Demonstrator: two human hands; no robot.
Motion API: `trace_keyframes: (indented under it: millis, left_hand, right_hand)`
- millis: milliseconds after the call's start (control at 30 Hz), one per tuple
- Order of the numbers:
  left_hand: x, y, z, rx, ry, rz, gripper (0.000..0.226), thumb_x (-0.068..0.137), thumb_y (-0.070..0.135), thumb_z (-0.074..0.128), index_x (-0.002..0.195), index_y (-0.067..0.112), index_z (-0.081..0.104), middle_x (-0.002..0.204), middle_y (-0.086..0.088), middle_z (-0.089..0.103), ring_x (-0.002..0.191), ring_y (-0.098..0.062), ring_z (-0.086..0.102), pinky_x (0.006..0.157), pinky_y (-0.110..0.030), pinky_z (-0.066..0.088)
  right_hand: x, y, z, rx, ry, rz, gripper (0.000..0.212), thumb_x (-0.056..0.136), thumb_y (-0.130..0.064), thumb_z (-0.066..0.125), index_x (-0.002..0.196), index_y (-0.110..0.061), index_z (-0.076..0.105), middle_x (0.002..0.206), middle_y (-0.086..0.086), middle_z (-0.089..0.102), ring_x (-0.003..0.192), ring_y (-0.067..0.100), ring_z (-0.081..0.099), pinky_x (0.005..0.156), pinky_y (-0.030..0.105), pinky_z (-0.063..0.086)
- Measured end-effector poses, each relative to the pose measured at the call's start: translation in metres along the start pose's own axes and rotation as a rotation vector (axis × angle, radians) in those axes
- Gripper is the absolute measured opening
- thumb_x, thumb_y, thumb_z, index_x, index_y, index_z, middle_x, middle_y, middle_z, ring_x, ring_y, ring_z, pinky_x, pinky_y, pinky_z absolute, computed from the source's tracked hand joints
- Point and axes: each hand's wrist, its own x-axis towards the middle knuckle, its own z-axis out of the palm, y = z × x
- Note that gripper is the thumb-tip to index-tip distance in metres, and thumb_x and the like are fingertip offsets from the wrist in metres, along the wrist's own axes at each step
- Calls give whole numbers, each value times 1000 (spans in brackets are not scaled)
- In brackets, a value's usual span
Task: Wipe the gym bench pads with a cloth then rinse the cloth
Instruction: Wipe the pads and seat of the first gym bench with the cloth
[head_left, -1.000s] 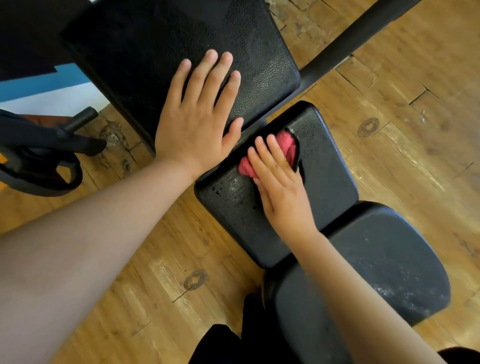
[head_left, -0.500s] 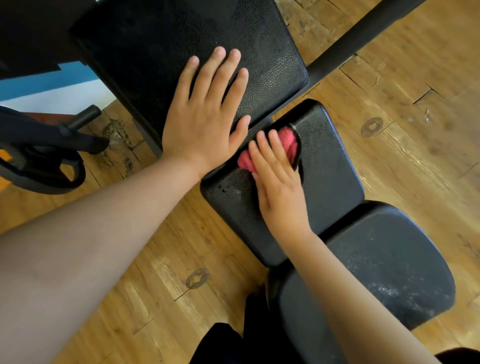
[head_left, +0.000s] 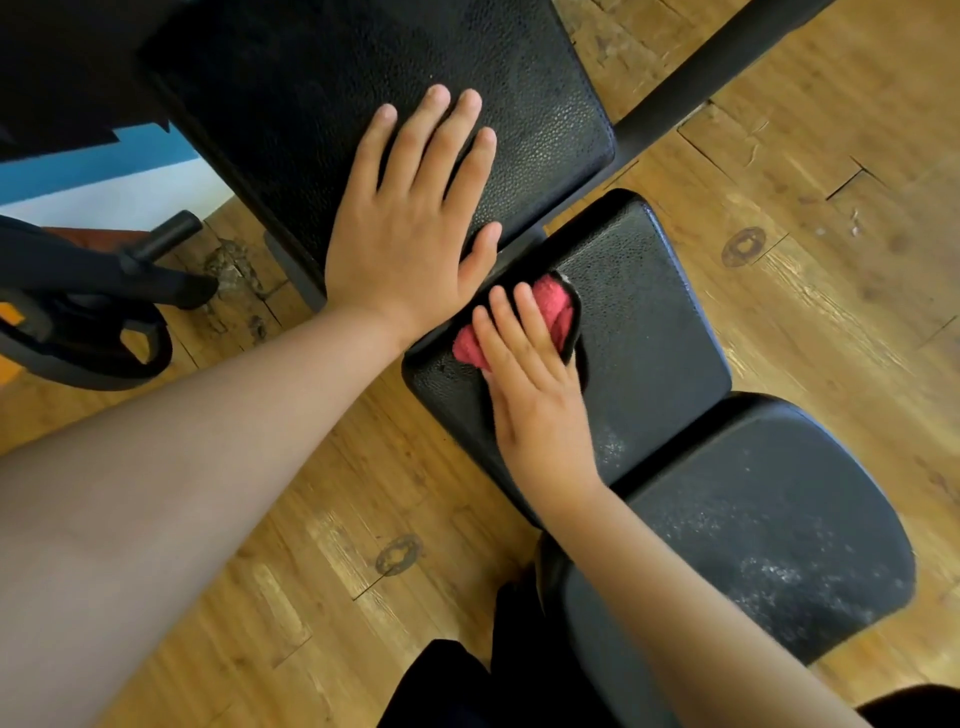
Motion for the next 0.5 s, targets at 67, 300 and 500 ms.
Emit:
trace_keyframes:
  millis: [67,300,500]
  left_hand:
    - [0,1,0,-4,0,-1,59,99,42,31,146,7,33,156,-14,29,145,-32,24,118,-51,19]
    - [0,0,0,-6,-4,-4,58,99,42,30,147,8,32,157,-13,27,146,-32,22,118,-50,17]
    - [0,1,-2,-13,-26,-3,59,100,42,28,148,8,29,158,-13,25,146,-31,20,119,-49,15]
  right_hand:
    - [-6,-18,9,63,9,74,46,94,-3,54,140,-8,47,150,7,39,145,18,20,112,53,28]
    - [-13,-18,10,37,-110,-132,43,95,-5,58,138,-10,51,148,4,42,144,16,25,115,46,25]
    - [-14,-26,15,95,6,104,49,93,3,56,140,-9,48,151,7,38,146,20,20,110,53,30]
